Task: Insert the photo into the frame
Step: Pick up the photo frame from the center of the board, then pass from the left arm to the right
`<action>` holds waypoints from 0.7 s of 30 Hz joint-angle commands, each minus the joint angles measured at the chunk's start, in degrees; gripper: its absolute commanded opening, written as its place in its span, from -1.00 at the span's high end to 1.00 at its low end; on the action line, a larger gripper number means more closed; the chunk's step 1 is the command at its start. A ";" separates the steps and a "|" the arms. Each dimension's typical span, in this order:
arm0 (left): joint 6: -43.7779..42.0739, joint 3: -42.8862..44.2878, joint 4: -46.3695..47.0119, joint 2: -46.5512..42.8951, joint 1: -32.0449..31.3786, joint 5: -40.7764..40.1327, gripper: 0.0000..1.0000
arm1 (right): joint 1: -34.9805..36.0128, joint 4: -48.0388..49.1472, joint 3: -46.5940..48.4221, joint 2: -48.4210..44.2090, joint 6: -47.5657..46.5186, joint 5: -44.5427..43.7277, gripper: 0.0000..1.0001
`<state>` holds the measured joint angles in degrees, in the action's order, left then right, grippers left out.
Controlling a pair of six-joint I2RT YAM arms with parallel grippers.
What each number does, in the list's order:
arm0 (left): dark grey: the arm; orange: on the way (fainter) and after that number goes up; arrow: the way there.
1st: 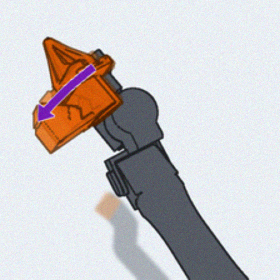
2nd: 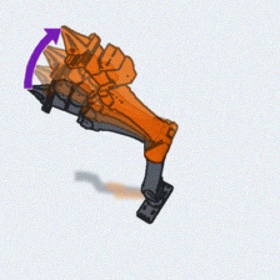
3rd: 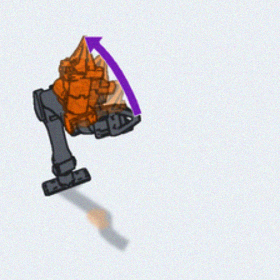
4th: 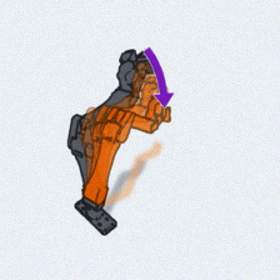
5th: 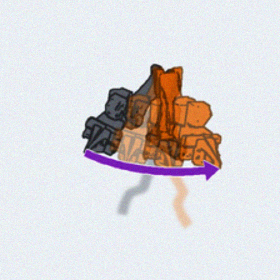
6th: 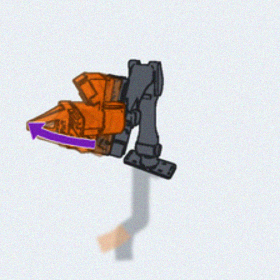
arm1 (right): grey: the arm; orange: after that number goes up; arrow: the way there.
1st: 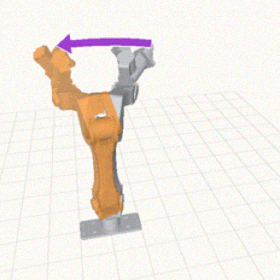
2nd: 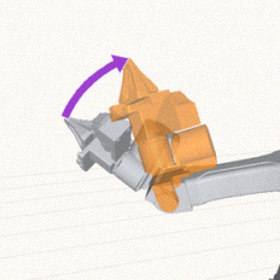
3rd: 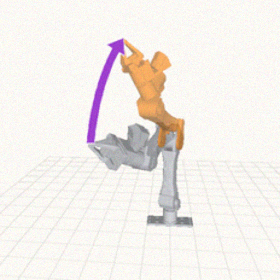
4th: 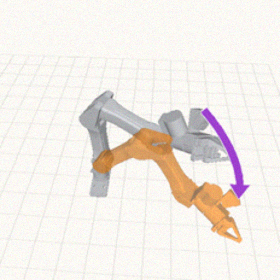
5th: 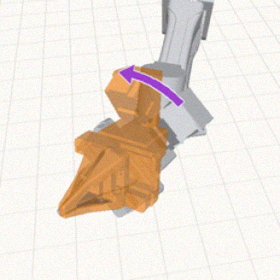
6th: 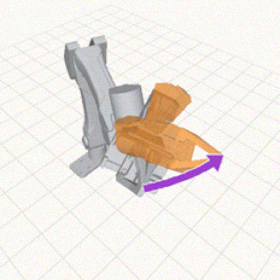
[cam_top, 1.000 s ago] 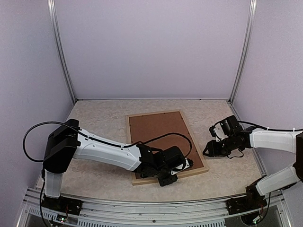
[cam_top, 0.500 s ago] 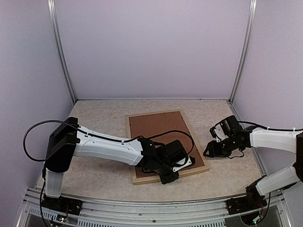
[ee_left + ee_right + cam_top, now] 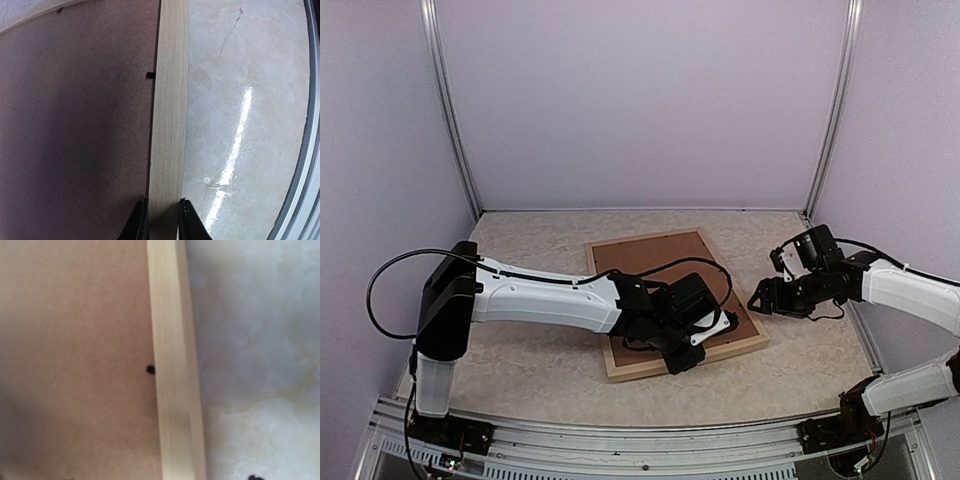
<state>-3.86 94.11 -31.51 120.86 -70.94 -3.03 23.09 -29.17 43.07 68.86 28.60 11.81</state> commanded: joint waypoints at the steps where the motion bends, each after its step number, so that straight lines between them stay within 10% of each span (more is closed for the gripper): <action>1: 2.57 2.27 2.22 -3.30 1.36 -2.04 1.00 | -1.05 -3.17 -0.40 0.16 1.54 0.44 -0.50; 21: 4.98 -8.90 6.64 -10.03 1.59 -2.26 1.00 | -7.40 29.91 -14.73 11.12 11.20 31.91 -0.20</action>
<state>-3.09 86.61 -29.26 115.92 -70.19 -3.51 16.38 -9.58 29.89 77.76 35.92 35.09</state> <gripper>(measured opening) 0.158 0.632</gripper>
